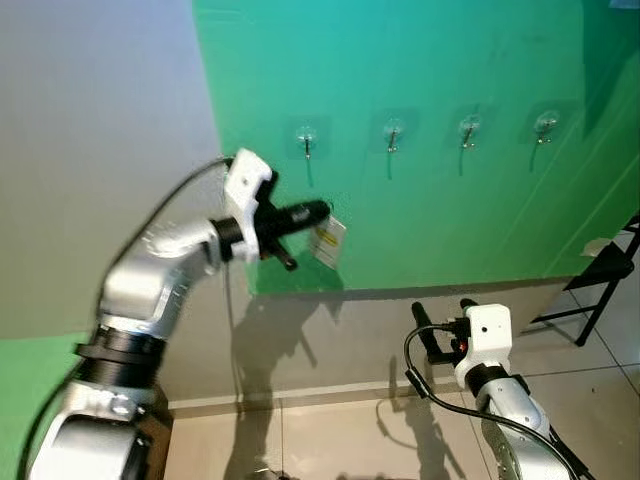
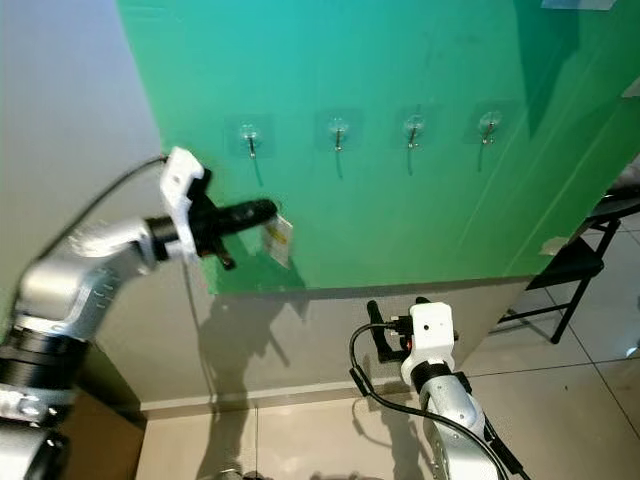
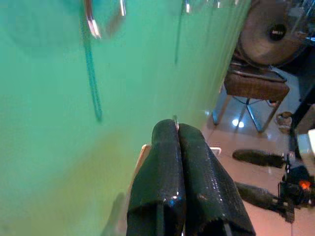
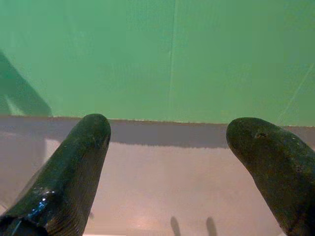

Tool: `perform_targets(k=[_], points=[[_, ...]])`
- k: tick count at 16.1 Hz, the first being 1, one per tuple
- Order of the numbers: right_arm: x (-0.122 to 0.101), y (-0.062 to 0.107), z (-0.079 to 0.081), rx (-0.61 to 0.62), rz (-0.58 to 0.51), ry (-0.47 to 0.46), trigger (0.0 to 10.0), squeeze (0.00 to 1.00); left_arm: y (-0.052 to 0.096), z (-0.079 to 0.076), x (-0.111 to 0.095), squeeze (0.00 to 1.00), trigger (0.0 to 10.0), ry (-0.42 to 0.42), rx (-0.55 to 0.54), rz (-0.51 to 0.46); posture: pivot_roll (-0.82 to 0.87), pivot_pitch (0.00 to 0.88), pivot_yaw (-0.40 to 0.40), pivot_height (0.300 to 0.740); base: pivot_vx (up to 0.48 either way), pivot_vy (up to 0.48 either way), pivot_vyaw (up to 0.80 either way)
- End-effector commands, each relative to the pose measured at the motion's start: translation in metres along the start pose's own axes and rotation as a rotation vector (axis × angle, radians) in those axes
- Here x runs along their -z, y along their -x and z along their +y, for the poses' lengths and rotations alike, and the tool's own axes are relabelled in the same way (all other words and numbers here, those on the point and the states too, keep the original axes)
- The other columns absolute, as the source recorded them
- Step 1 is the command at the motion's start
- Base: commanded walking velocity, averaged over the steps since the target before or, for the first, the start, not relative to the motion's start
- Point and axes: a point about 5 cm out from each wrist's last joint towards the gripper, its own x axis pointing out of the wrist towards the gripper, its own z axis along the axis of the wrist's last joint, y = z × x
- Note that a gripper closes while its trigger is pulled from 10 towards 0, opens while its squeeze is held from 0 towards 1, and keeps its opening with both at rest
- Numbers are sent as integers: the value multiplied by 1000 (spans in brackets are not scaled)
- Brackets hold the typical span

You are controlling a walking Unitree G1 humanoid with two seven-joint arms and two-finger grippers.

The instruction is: Hang keys on a hook

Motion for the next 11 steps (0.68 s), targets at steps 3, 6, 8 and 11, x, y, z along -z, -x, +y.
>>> perform_targets(k=[3, 6, 8, 11], points=[[5, 0, 1, -15, 25, 9, 10000, 0, 4, 2, -34, 0, 0, -15, 12, -101, -144, 0, 32, 740, 0, 0, 0], [10, -1, 1, -22, 38, 9, 10000, 0, 3, 2, -44, 0, 0, 4, 10, -138, -149, 0, 34, 740, 0, 0, 0], [11, -1, 0, -18, 43, 9, 10000, 0, 2, 4, -45, 0, 0, 60, 11, -153, -152, 0, 36, 740, 0, 0, 0], [14, 1, 0, -17, 50, 6, 10000, 0, 3, 7, -46, 0, 0, 99, -7, -172, -154, 0, 38, 740, 0, 0, 0]])
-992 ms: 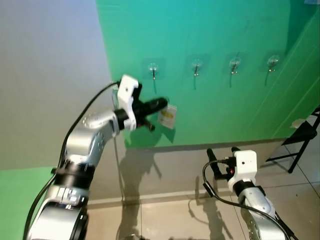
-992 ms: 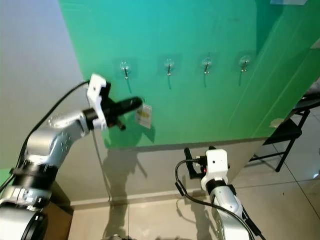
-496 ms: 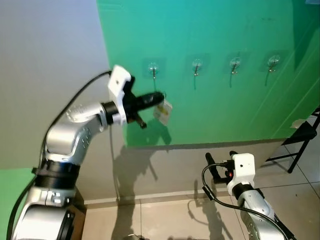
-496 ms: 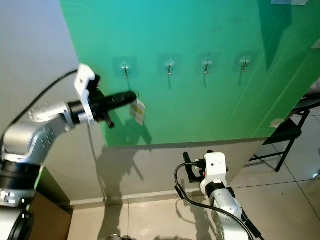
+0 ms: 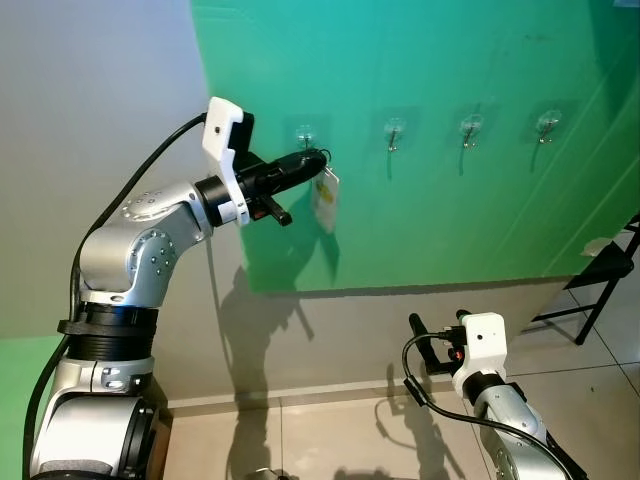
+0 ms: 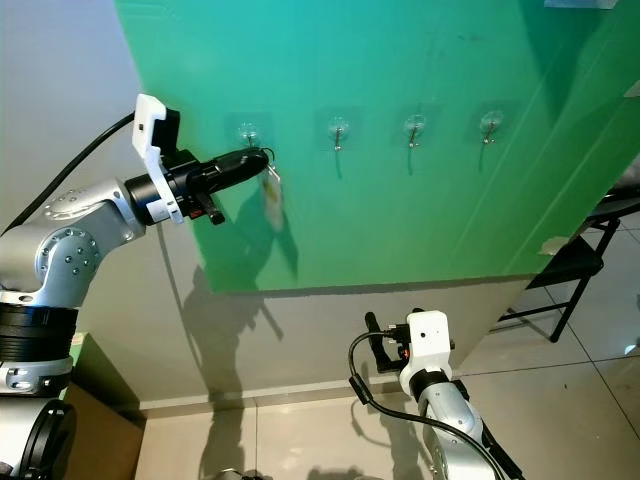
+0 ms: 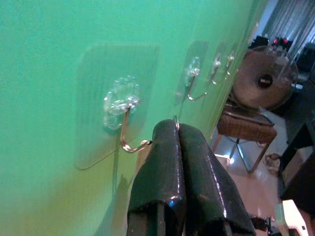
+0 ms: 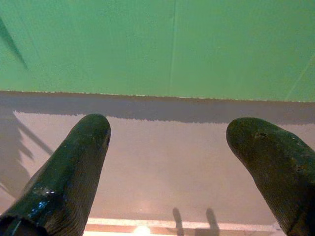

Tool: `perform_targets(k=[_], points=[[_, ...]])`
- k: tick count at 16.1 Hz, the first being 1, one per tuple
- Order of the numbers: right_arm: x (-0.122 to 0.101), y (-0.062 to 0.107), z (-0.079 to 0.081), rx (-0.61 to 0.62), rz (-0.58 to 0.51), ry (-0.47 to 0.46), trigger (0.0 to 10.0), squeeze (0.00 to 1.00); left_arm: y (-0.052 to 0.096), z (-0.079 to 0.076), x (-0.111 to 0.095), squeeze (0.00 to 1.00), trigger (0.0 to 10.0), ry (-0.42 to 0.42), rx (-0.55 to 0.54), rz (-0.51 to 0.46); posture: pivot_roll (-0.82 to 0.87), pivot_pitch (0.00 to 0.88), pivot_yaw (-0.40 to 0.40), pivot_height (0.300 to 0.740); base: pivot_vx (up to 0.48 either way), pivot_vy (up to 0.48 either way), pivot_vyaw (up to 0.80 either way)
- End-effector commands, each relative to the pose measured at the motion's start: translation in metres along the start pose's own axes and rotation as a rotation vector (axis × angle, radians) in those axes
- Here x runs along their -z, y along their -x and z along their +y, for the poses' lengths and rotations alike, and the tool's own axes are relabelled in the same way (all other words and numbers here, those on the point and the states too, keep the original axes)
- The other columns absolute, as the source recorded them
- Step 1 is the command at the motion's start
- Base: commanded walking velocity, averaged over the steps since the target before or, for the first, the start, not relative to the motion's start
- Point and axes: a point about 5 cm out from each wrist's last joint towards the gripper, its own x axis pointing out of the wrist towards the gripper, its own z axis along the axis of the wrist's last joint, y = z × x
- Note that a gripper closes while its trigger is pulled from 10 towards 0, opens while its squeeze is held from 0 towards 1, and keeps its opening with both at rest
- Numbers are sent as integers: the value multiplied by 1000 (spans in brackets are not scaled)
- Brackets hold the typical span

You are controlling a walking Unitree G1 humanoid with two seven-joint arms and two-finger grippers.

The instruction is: Hang keys on a hook

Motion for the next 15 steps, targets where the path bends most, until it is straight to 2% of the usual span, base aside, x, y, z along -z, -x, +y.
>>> perform_targets(k=[1, 5, 13, 15], points=[[1, 0, 0, -5, 3, 12, 10000, 0, -1, 1, -9, 0, 0, 11, 4, -24, -154, 0, 37, 740, 0, 0, 0], [3, 0, 1, -15, 9, 11, 10000, 0, 3, -4, -7, 0, 0, -17, 11, -10, -142, 0, 31, 740, 0, 0, 0], [6, -3, 5, -49, 29, 17, 10000, 0, 8, -23, -7, 0, 0, 1, 51, -26, -114, 0, 9, 740, 0, 0, 0], [5, -4, 5, -54, 31, 18, 10000, 0, 8, -22, -7, 0, 0, 9, 38, -26, -112, 0, 7, 740, 0, 0, 0]])
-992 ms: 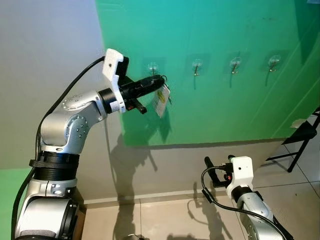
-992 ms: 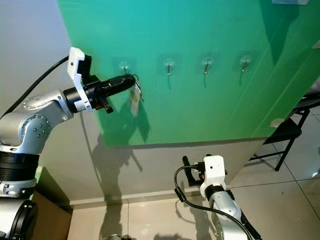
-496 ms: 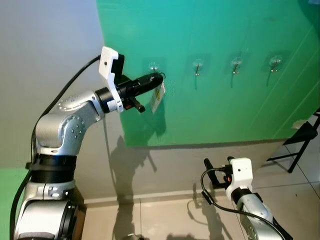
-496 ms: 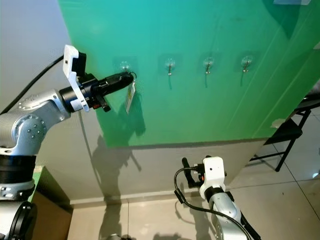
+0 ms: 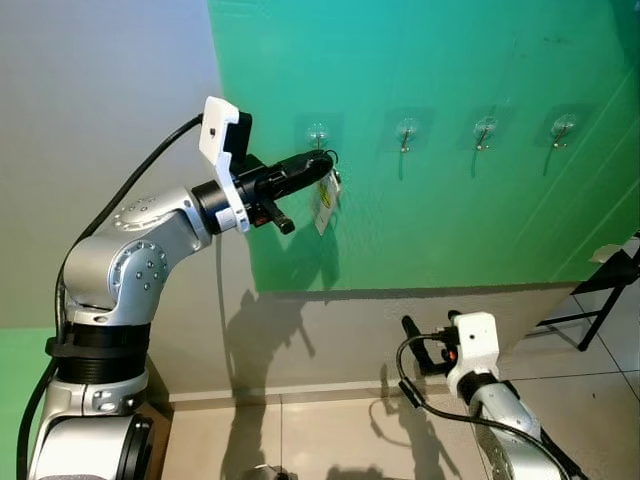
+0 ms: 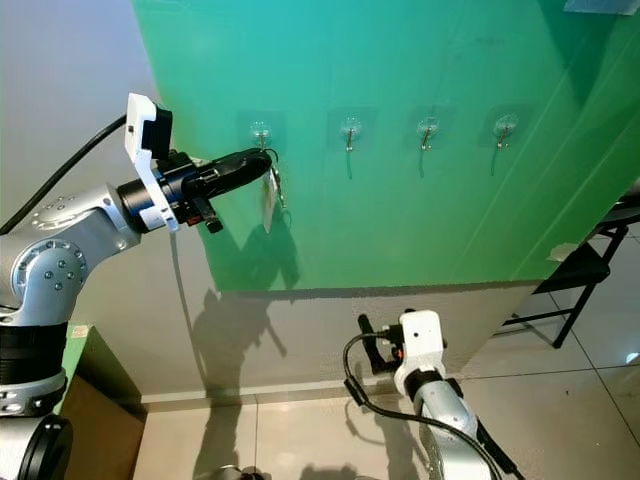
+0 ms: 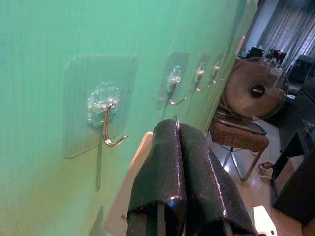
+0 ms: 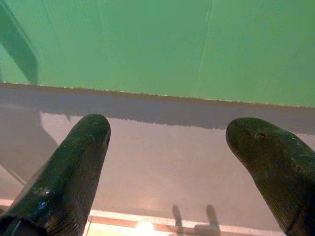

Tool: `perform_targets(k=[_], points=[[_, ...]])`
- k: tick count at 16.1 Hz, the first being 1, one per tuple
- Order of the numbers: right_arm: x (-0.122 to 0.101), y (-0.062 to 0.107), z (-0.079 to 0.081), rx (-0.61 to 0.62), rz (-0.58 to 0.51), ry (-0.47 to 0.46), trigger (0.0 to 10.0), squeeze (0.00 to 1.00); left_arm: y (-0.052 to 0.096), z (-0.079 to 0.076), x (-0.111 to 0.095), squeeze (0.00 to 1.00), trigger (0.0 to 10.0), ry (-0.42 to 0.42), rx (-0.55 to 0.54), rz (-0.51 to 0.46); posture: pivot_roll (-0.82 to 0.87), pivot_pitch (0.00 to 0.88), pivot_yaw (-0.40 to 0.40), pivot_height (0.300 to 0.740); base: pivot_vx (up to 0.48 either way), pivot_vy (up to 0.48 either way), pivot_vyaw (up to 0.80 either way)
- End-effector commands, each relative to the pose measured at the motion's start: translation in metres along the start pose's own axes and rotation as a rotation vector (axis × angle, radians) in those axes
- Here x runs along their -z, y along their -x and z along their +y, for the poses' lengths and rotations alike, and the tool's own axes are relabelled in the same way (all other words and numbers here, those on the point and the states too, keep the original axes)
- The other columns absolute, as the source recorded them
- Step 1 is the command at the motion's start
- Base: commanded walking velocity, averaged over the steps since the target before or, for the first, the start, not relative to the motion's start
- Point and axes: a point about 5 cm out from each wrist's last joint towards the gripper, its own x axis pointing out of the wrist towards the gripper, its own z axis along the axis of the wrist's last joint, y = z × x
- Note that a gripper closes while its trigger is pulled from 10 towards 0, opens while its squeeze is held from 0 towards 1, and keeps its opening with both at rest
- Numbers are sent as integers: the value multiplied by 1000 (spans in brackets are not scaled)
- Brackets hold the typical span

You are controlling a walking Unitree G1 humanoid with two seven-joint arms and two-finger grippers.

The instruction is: Hang keys on a hook

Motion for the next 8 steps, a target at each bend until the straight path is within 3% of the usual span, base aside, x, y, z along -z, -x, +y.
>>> perform_targets(k=[1, 5, 8], points=[[2, 0, 0, -12, 16, 14, 10000, 0, 2, 0, -1, 0, 0, 7, -6, -7, -112, 0, 7, 740, 0, 0, 0], [3, 0, 1, -18, 18, 16, 10000, 0, 4, 2, 1, 0, 0, 19, -28, 9, -114, 0, 10, 740, 0, 0, 0], [4, 0, 3, -21, 20, 16, 10000, 0, 6, 4, 11, 0, 0, -35, -50, 62, -110, 0, 8, 740, 0, 0, 0]])
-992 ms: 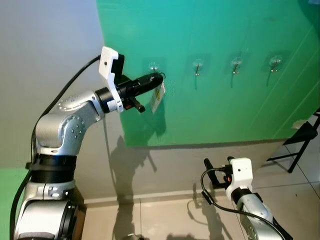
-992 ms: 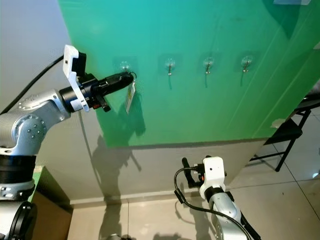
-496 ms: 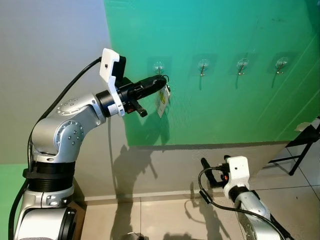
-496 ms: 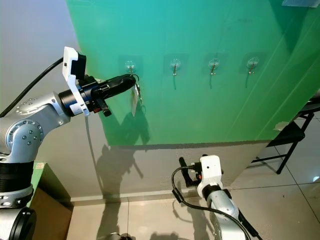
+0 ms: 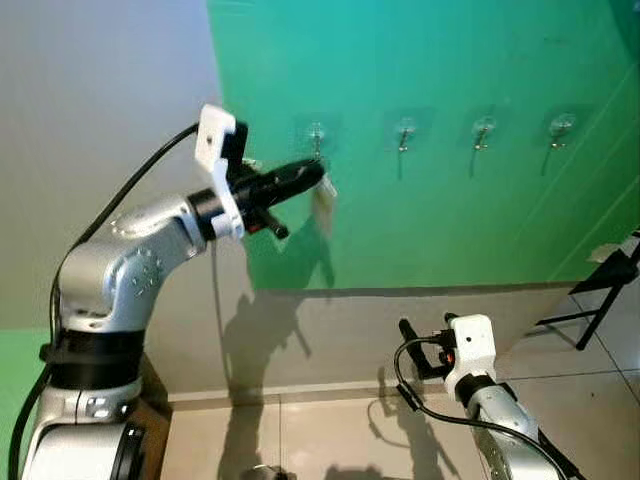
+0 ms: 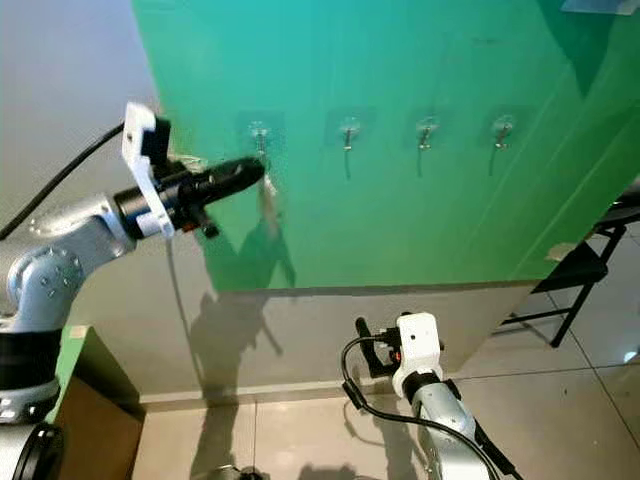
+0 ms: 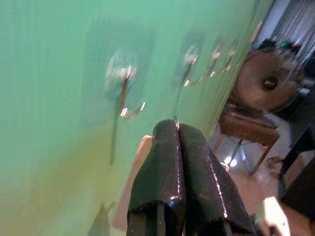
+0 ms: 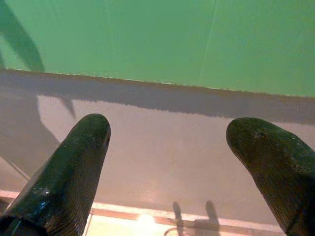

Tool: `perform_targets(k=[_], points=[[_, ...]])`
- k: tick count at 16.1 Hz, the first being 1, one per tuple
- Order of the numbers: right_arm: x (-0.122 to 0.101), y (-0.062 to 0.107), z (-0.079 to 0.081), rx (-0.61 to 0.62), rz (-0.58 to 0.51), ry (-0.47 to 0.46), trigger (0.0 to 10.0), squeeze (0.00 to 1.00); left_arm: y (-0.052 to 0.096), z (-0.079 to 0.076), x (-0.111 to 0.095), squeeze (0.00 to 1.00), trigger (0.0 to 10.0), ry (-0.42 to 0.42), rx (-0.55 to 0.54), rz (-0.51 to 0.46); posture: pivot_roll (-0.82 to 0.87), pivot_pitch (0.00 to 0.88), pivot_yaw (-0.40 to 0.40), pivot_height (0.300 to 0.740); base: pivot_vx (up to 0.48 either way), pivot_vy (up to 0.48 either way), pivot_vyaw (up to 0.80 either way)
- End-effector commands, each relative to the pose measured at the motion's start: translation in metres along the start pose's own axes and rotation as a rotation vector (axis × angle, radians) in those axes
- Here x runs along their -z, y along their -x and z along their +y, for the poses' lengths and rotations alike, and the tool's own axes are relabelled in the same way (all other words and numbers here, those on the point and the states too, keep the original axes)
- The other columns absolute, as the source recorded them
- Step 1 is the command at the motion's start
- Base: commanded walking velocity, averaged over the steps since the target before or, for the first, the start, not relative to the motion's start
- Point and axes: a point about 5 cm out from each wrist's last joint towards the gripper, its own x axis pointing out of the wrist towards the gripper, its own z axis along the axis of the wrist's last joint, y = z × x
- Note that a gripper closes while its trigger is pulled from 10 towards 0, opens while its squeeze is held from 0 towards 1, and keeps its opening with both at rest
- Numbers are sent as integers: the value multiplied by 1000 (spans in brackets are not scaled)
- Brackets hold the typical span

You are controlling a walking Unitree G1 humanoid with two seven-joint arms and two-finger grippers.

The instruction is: Hang keys on a hook

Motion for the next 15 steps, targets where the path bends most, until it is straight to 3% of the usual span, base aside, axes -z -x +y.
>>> perform_targets(k=[1, 3, 8, 15], points=[[-1, 0, 1, -10, -1, 15, 10000, 0, -2, -1, 0, 0, 0, -79, -13, 8, -109, 0, 8, 740, 0, 0, 0], [0, 0, 0, -9, 0, 16, 10000, 0, -3, -1, -15, 0, 0, -103, -28, -91, -109, 0, 7, 740, 0, 0, 0], [1, 1, 1, -9, 4, 16, 10000, 0, -4, 0, -17, 0, 0, -99, -18, -102, -113, 0, 11, 740, 0, 0, 0], [3, 1, 1, -9, 13, 12, 10000, 0, -3, 13, 0, 0, 0, 68, -71, -60, -116, 0, 14, 740, 0, 0, 0]])
